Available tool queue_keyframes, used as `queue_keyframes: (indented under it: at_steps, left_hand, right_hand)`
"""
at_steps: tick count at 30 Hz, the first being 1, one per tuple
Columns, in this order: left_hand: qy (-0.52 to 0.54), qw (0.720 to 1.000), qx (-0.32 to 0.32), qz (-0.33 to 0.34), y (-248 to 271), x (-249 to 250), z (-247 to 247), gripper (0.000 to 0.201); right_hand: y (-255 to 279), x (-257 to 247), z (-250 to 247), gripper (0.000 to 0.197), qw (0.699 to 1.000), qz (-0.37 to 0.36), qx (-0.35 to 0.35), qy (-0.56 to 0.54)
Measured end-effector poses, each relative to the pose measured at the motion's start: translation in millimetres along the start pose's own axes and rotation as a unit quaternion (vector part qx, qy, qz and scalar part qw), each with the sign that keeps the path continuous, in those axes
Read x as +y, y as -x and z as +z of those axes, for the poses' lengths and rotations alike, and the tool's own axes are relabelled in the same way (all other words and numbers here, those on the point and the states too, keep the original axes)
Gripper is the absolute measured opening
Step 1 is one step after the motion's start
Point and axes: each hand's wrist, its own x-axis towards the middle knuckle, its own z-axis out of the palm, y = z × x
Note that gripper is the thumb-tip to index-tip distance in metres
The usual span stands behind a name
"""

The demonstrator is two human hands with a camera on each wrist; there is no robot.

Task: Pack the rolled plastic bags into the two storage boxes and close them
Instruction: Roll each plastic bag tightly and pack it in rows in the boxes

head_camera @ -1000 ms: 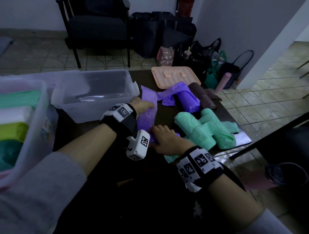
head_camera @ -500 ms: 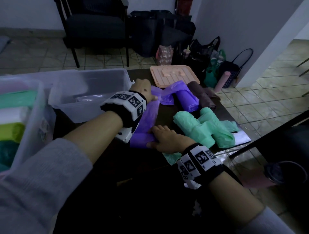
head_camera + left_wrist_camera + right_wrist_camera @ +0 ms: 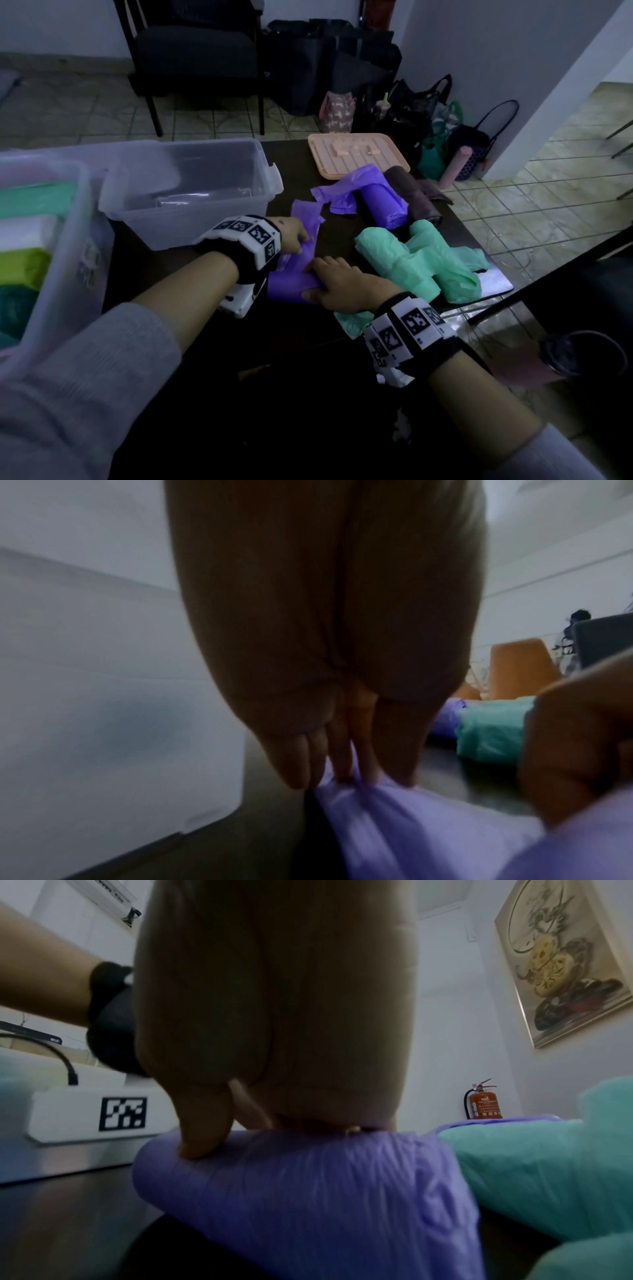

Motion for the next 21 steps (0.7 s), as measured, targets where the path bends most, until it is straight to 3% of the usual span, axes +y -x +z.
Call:
queue_keyframes:
  at_steps: [5,8,11,14,18,21]
  left_hand:
    - [-0.004,1.0,-0.005,-0.004,1.5,-11.5,4.6,0.05]
    - [0.02,1.0,0.004,0.003,4.4,-12.9,7.4,0.053]
    - [0.054,0.996,0.061,0.027,10.9,-13.1,7.7,0.055]
    - [0.108,0.986,0.111,0.058,22.1,-11.3,0.3,0.04]
    - [0.118,0.989,0.038,0.084,39.7,-10.4,1.1,0.032]
    - [0.1,0.99,0.047,0.084,46.4,-12.8,14.3,0.043]
  right_hand:
    - [0.7,3.6,-0.9,0.052,1.0,-0.012,-0.008,-0.005]
    - [2.3,7.0,0.7,0.063,1.0,-0.024,-0.005,-0.011]
    - [0.1,8.6,5.8,0.066,0.999,-0.028,0.015,-0.011]
    - [-4.0,9.3,5.3,0.068,0.999,-0.022,0.015,-0.02]
    - [-8.5,14.9,-2.8,0.065,0.995,-0.026,0.035,-0.086]
    - [-9.9,19.0,-6.5,0.051,0.994,-0.016,0.048,-0.1]
